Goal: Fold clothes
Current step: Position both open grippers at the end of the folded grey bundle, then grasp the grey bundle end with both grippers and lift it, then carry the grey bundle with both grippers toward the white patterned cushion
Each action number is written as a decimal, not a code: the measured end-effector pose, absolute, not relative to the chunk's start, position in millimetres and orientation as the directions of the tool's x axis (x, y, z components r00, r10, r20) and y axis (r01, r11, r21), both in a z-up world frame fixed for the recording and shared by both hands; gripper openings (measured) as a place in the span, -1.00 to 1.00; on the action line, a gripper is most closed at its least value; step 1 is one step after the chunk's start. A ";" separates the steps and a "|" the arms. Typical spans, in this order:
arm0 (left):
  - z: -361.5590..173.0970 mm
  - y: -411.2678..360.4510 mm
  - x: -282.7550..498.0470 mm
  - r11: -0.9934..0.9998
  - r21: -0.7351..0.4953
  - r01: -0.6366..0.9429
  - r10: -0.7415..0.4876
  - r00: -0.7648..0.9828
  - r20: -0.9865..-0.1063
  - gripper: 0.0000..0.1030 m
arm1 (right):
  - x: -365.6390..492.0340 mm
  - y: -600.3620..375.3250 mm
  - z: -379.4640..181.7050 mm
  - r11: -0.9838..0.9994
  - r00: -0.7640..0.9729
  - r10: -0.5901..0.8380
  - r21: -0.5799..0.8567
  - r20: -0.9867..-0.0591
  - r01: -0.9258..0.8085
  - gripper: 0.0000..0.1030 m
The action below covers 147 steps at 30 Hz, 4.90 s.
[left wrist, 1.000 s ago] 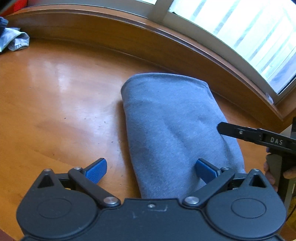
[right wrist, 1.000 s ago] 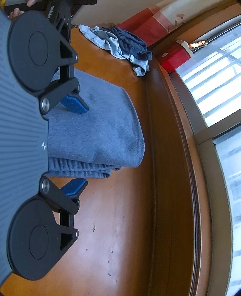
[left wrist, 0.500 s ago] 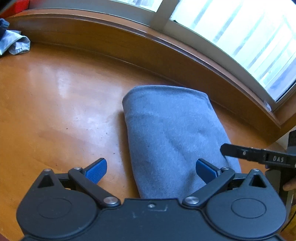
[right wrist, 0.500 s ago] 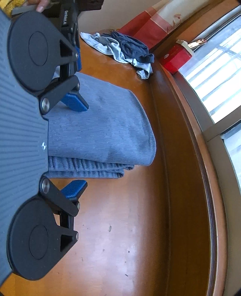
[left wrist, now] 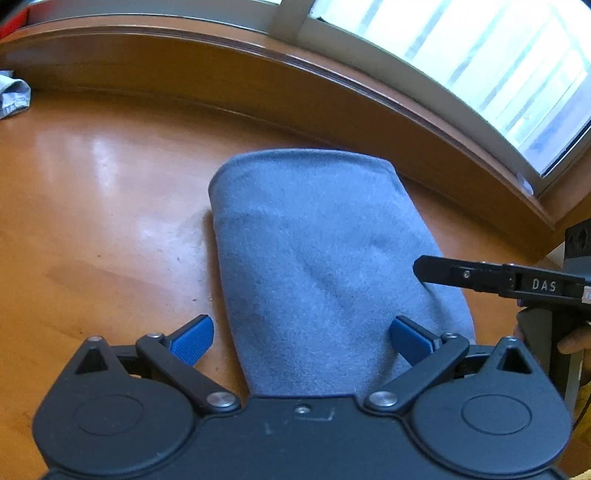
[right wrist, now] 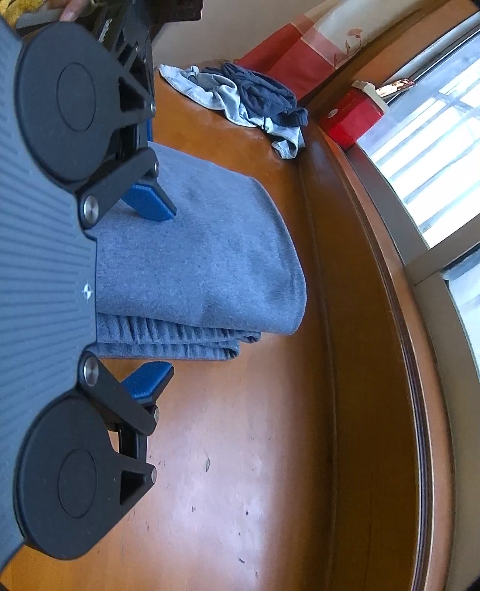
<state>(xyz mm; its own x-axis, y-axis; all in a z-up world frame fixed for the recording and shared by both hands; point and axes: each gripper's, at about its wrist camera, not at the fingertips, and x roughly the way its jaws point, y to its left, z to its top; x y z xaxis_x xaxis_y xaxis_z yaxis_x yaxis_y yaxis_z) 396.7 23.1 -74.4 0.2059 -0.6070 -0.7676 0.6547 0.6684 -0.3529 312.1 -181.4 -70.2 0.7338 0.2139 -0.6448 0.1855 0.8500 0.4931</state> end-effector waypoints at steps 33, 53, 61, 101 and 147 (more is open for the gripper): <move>-85.8 9.0 404.7 0.502 -0.424 0.754 -0.680 0.042 -0.732 0.97 | 277.0 -168.0 -81.9 0.768 0.822 0.308 0.636 -0.479 0.083 -0.08; -97.9 -108.0 278.5 0.124 -0.393 0.911 -0.632 -0.233 -0.739 0.79 | 103.6 -188.8 -80.4 0.675 0.827 -0.196 0.539 -0.527 0.503 -0.09; -106.0 -148.3 193.5 0.116 -0.363 0.925 -0.627 -0.215 -0.749 0.99 | 38.2 -226.8 -85.8 0.692 0.807 -0.236 0.490 -0.541 0.531 0.12; -68.2 -247.3 135.3 -0.026 -0.337 0.941 -0.672 -0.265 -0.691 0.70 | -35.6 -312.5 -76.8 0.584 0.824 -0.309 0.589 -0.475 0.559 -0.11; -12.5 -540.1 -119.8 0.122 -0.547 0.828 -0.746 -0.287 -0.600 0.69 | -246.4 -651.3 28.6 0.723 0.721 -0.279 0.355 -0.634 0.593 0.03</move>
<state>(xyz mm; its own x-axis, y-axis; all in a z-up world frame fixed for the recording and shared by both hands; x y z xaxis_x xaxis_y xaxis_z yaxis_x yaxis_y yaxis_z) -119.8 -540.1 -12.5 -0.2868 -0.7465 -0.6004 0.8281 0.1220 -0.5472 -246.4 -651.3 28.6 0.7208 -0.2795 -0.6343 0.5928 0.7228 0.3551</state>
